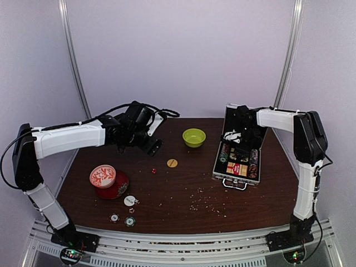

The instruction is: Pack up texas hold em set

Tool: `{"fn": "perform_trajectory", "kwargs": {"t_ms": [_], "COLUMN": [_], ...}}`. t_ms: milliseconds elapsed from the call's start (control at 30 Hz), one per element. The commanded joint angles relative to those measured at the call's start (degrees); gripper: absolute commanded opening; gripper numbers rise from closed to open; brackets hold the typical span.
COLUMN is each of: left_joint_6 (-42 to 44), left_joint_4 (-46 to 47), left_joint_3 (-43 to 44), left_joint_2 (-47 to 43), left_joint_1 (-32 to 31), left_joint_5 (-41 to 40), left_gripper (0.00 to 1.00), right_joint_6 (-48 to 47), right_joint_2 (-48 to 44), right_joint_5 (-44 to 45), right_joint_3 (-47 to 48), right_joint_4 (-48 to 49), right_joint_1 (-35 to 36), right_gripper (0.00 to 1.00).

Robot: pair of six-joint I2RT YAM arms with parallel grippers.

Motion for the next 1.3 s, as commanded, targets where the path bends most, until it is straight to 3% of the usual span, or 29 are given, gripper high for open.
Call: {"fn": "perform_trajectory", "kwargs": {"t_ms": [0, 367, 800, 967, 1267], "left_joint_6": [0.1, 0.0, -0.6, -7.9, -19.3], "left_joint_4": [0.4, 0.3, -0.9, -12.7, -21.7], "left_joint_3": [1.6, 1.7, 2.7, 9.0, -1.8], "left_joint_2": [0.8, 0.7, 3.2, 6.7, 0.3], "left_joint_1": [-0.2, -0.1, -0.1, -1.7, -2.8], "left_joint_5": [0.5, 0.9, -0.1, -3.3, 2.7], "left_gripper": [0.88, 0.88, 0.85, 0.82, 0.72], "right_joint_6": [-0.7, 0.1, 7.9, 9.7, 12.5], "right_joint_2": [-1.0, -4.1, -18.7, -25.1, -32.6], "right_joint_5": [1.5, -0.7, -17.1, -27.9, -37.3], "right_joint_3": [0.0, -1.8, -16.2, -22.3, -32.5], "right_joint_4": [3.6, 2.3, 5.0, 7.3, 17.8], "right_joint_1": [-0.7, -0.7, 3.6, 5.1, 5.4], "right_gripper": [0.74, 0.75, 0.74, 0.72, 0.71]}}
